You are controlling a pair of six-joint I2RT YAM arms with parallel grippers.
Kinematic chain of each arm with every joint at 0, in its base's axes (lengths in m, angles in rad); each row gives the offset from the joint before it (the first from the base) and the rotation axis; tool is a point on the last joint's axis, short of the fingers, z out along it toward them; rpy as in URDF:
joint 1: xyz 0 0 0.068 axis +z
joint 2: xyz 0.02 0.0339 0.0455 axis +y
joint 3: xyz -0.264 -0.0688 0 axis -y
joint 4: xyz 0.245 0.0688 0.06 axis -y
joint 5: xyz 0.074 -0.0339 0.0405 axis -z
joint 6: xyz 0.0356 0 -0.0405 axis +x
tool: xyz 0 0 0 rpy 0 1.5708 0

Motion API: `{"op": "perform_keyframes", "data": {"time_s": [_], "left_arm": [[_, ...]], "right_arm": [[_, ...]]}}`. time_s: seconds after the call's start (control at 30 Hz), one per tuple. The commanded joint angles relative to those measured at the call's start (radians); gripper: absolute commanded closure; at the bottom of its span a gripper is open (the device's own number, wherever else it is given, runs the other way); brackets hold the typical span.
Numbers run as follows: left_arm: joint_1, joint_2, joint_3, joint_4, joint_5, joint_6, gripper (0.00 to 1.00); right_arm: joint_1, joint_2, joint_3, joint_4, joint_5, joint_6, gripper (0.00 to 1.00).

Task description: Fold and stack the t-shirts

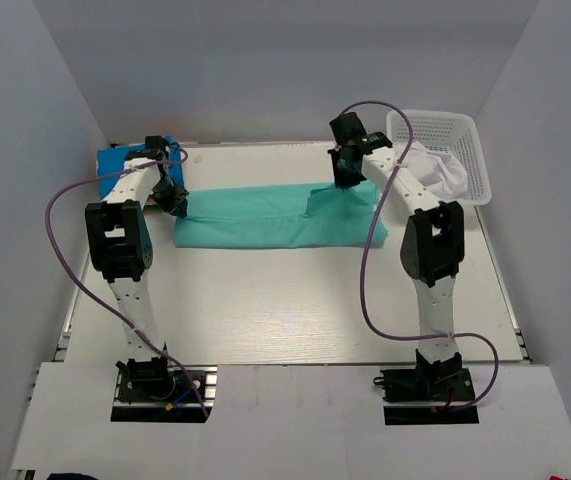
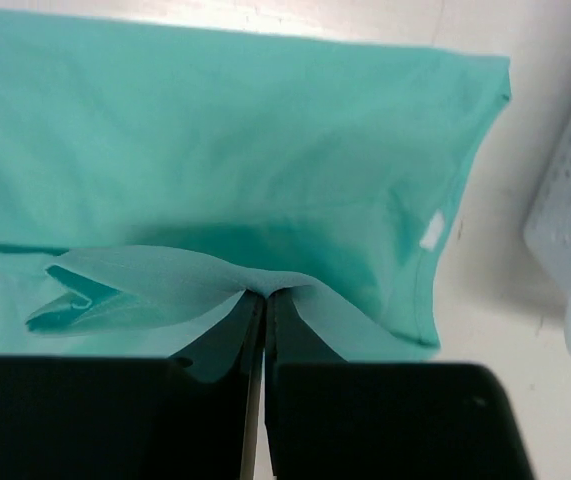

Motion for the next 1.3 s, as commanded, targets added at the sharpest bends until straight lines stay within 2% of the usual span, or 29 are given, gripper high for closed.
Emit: {"op": "perform_keyframes", "data": {"time_s": [0.0,0.03,0.07,0.1,0.13,0.17,0.2,0.27,0.3,0.33,0.4,0.43,0.7,0.9,1.0,1.1,1.27], "left_arm": [[0.005,0.046,0.113,-0.024,0.006,-0.002,0.80],[0.005,0.061,0.133,-0.025,0.006,-0.002,0.65],[0.005,0.084,0.180,-0.047,-0.003,-0.002,0.44],[0.005,0.084,0.204,-0.061,-0.012,-0.012,0.21],[0.005,0.084,0.219,-0.061,-0.023,-0.012,0.01],[0.005,0.084,0.251,-0.073,-0.036,-0.012,0.00],[0.005,0.074,0.264,-0.086,-0.047,-0.012,0.00],[0.005,0.045,0.264,-0.086,-0.056,-0.003,0.00],[-0.007,0.026,0.264,-0.077,-0.056,0.010,0.00],[-0.007,0.008,0.250,-0.068,-0.067,0.021,0.00],[-0.021,-0.037,0.206,-0.028,-0.055,0.047,0.00],[-0.032,-0.037,0.195,-0.028,-0.041,0.058,0.00],[-0.113,0.037,0.182,0.029,0.008,0.142,0.00],[-0.136,0.083,0.085,0.028,-0.035,0.133,0.00],[-0.154,0.011,-0.060,0.028,-0.092,0.109,0.00],[-0.182,-0.093,-0.298,0.028,-0.124,0.069,0.00],[-0.277,-0.230,-0.555,0.026,-0.023,-0.051,0.00]], "right_arm": [[-0.033,0.107,0.121,-0.032,-0.022,-0.040,0.97],[-0.035,0.121,0.134,-0.021,-0.011,-0.031,0.92],[-0.042,0.140,0.149,-0.010,-0.001,-0.022,0.66],[-0.053,0.193,0.214,-0.009,0.004,0.004,0.51],[-0.061,0.210,0.236,-0.007,0.009,0.027,0.42],[-0.064,0.227,0.268,0.000,-0.003,0.036,0.22],[-0.070,0.226,0.282,0.003,-0.013,0.038,0.15],[-0.065,0.180,0.234,0.029,-0.040,0.039,0.10],[-0.068,0.157,0.203,0.081,-0.056,0.032,0.10],[-0.062,0.073,0.083,0.103,-0.060,0.036,0.10],[-0.065,0.017,-0.001,0.137,-0.117,0.039,0.10],[-0.059,-0.050,-0.106,0.164,-0.132,0.046,0.10],[-0.062,-0.175,-0.421,0.234,-0.277,0.135,0.10],[-0.068,-0.098,-0.402,0.232,-0.249,0.176,0.10],[-0.070,-0.006,-0.321,0.198,-0.241,0.250,0.10],[-0.069,0.073,-0.216,0.192,-0.249,0.288,0.10],[-0.064,0.178,-0.136,0.211,-0.309,0.368,0.10]]}}
